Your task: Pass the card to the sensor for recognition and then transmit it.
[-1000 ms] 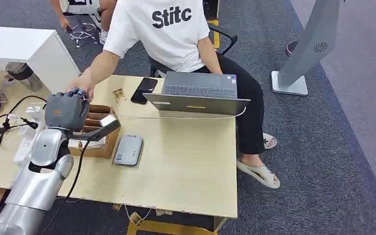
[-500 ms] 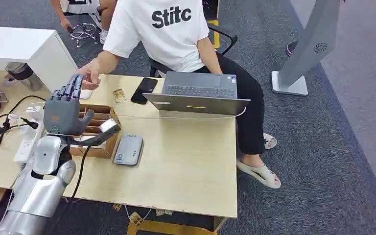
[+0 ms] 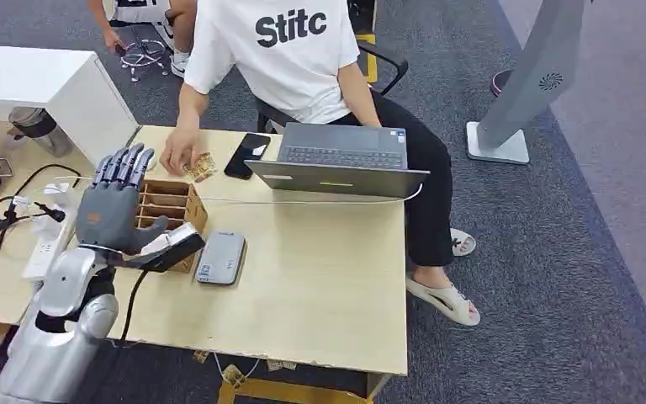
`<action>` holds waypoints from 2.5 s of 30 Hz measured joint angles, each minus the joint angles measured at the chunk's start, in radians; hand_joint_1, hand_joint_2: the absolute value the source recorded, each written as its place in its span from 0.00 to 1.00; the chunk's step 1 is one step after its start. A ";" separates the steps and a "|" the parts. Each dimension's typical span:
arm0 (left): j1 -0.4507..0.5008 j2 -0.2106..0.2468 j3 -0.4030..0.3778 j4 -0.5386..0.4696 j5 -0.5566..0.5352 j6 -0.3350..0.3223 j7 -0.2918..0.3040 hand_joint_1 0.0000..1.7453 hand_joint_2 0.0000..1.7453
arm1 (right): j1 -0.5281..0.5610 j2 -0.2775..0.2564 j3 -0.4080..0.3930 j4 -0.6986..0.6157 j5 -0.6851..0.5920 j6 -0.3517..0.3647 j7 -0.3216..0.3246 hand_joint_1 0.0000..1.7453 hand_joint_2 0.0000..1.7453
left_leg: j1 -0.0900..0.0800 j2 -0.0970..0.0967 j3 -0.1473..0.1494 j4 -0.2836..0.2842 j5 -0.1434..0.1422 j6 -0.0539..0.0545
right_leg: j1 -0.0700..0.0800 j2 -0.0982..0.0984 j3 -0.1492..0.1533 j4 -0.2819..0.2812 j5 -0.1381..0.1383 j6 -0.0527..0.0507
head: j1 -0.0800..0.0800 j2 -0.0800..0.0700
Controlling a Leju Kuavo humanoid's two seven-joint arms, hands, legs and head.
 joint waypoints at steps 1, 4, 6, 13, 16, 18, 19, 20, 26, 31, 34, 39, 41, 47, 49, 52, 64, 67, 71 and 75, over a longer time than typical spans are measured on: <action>0.024 0.017 0.008 -0.028 0.015 -0.009 -0.004 0.00 1.00 | 0.002 0.000 -0.001 0.000 -0.005 0.002 0.001 0.00 1.00 | 0.000 0.000 0.000 0.000 0.000 0.000 | 0.000 0.000 0.000 0.000 0.000 0.000 | 0.000 0.000; 0.096 0.056 0.037 -0.097 0.042 -0.023 -0.012 0.00 1.00 | 0.004 0.000 -0.005 0.000 -0.012 0.005 0.006 0.00 1.00 | 0.000 0.000 0.000 0.000 0.000 0.000 | 0.000 0.000 0.000 0.000 -0.001 0.000 | 0.000 0.000; 0.141 0.083 0.061 -0.146 0.049 -0.035 -0.012 0.00 1.00 | 0.005 0.000 -0.010 0.000 -0.016 0.006 0.007 0.00 1.00 | 0.000 0.000 0.000 0.000 0.000 0.000 | 0.000 0.000 0.000 0.000 -0.001 0.000 | 0.000 0.000; 0.250 0.144 0.117 -0.224 0.055 -0.095 -0.007 0.00 1.00 | 0.007 0.000 -0.013 -0.001 -0.019 0.007 0.012 0.00 1.00 | 0.000 -0.001 -0.001 0.000 0.000 0.000 | 0.000 -0.001 0.000 0.000 -0.001 0.000 | 0.000 0.000; 0.273 0.153 0.118 -0.225 0.048 -0.113 -0.006 0.00 1.00 | 0.006 0.000 -0.013 -0.001 -0.018 0.007 0.013 0.00 1.00 | 0.000 -0.001 0.000 0.000 0.000 0.000 | 0.000 -0.001 0.000 0.000 -0.001 0.000 | 0.000 0.000; 0.281 0.156 0.118 -0.224 0.046 -0.118 -0.002 0.00 1.00 | 0.006 0.000 -0.014 -0.001 -0.019 0.007 0.015 0.00 1.00 | 0.000 -0.001 0.000 0.000 0.000 0.000 | 0.000 -0.001 0.000 0.000 -0.001 0.000 | 0.001 0.000; 0.283 0.156 0.118 -0.223 0.046 -0.121 -0.001 0.00 1.00 | 0.006 0.000 -0.014 -0.001 -0.018 0.008 0.015 0.00 1.00 | 0.000 -0.001 0.000 0.000 0.000 0.000 | 0.000 -0.001 0.000 0.000 -0.001 0.000 | 0.000 0.000; 0.285 0.156 0.118 -0.221 0.045 -0.123 0.000 0.00 1.00 | 0.006 0.000 -0.014 -0.001 -0.018 0.008 0.017 0.00 1.00 | 0.000 -0.001 0.000 0.000 0.000 0.000 | 0.000 -0.001 0.000 0.000 -0.001 0.000 | 0.001 0.000; 0.281 0.151 0.116 -0.186 0.037 -0.132 0.010 0.00 1.00 | 0.006 0.000 -0.014 -0.002 -0.008 0.011 0.019 0.00 1.00 | 0.000 -0.001 0.000 0.000 0.000 0.000 | 0.000 -0.001 0.000 0.000 -0.001 0.000 | 0.000 0.000; 0.265 0.140 0.109 -0.149 0.022 -0.134 0.012 0.00 1.00 | 0.005 0.000 -0.014 -0.002 -0.001 0.013 0.020 0.00 1.00 | 0.000 -0.001 0.000 0.000 0.000 0.000 | 0.000 -0.001 0.000 0.000 -0.001 0.000 | 0.000 0.000; 0.256 0.131 0.106 -0.129 0.016 -0.134 0.013 0.00 1.00 | 0.005 0.000 -0.014 -0.002 0.000 0.013 0.020 0.00 1.00 | 0.000 -0.001 0.000 0.000 0.000 0.000 | 0.000 -0.001 0.000 0.000 -0.001 0.000 | 0.000 0.000; 0.231 0.116 0.088 -0.091 0.001 -0.134 0.017 0.00 1.00 | 0.005 0.000 -0.014 -0.002 0.003 0.014 0.021 0.00 1.00 | 0.000 -0.001 0.000 0.000 0.000 0.000 | 0.000 -0.001 0.000 0.000 -0.001 0.000 | 0.001 0.000; 0.219 0.109 0.080 -0.074 -0.010 -0.129 0.021 0.00 1.00 | 0.005 0.000 -0.014 -0.002 0.007 0.014 0.021 0.00 1.00 | 0.000 -0.001 0.000 0.000 0.000 0.000 | 0.000 -0.001 0.000 0.000 -0.001 0.000 | 0.000 0.000; 0.190 0.087 0.050 -0.027 -0.032 -0.113 0.023 0.00 1.00 | 0.005 0.000 -0.014 -0.002 0.016 0.016 0.021 0.00 1.00 | 0.000 -0.001 0.000 0.000 0.000 0.000 | 0.000 -0.001 -0.001 0.000 -0.001 0.000 | 0.000 0.000; 0.181 0.083 0.040 -0.013 -0.036 -0.113 0.024 0.00 1.00 | 0.005 0.000 -0.014 -0.002 0.017 0.016 0.021 0.00 1.00 | 0.000 -0.001 0.000 0.000 0.000 0.000 | 0.000 -0.001 -0.001 0.000 -0.001 0.000 | 0.000 0.000; 0.170 0.072 0.031 0.013 -0.041 -0.113 0.025 0.00 1.00 | 0.004 0.000 -0.014 -0.002 0.017 0.016 0.021 0.00 1.00 | 0.000 0.000 0.000 0.000 0.000 0.000 | 0.000 -0.001 -0.001 0.000 -0.001 0.000 | 0.000 0.000; 0.145 0.049 0.006 0.066 -0.057 -0.111 0.032 0.12 1.00 | 0.004 0.000 -0.014 -0.002 0.019 0.018 0.020 0.00 1.00 | 0.000 -0.001 0.000 0.000 0.000 0.000 | 0.000 -0.001 -0.001 0.000 -0.001 0.000 | 0.000 0.000; 0.143 0.045 0.005 0.074 -0.058 -0.111 0.033 0.20 1.00 | 0.004 0.000 -0.014 -0.002 0.019 0.018 0.020 0.00 1.00 | 0.000 -0.001 0.000 0.000 0.000 0.000 | 0.000 -0.001 -0.001 0.000 -0.001 0.000 | 0.000 0.000; 0.141 0.041 0.005 0.085 -0.062 -0.110 0.035 0.60 1.00 | 0.004 0.000 -0.014 -0.002 0.019 0.018 0.020 0.00 1.00 | 0.000 -0.001 0.000 0.000 0.000 0.000 | 0.000 -0.001 -0.001 0.000 -0.001 0.000 | 0.000 0.000; 0.139 0.036 0.005 0.099 -0.063 -0.110 0.041 0.96 1.00 | 0.004 0.000 -0.014 -0.002 0.020 0.018 0.020 0.00 1.00 | 0.000 -0.001 0.000 0.000 0.000 0.000 | 0.000 -0.001 -0.001 0.000 -0.001 0.000 | 0.000 0.000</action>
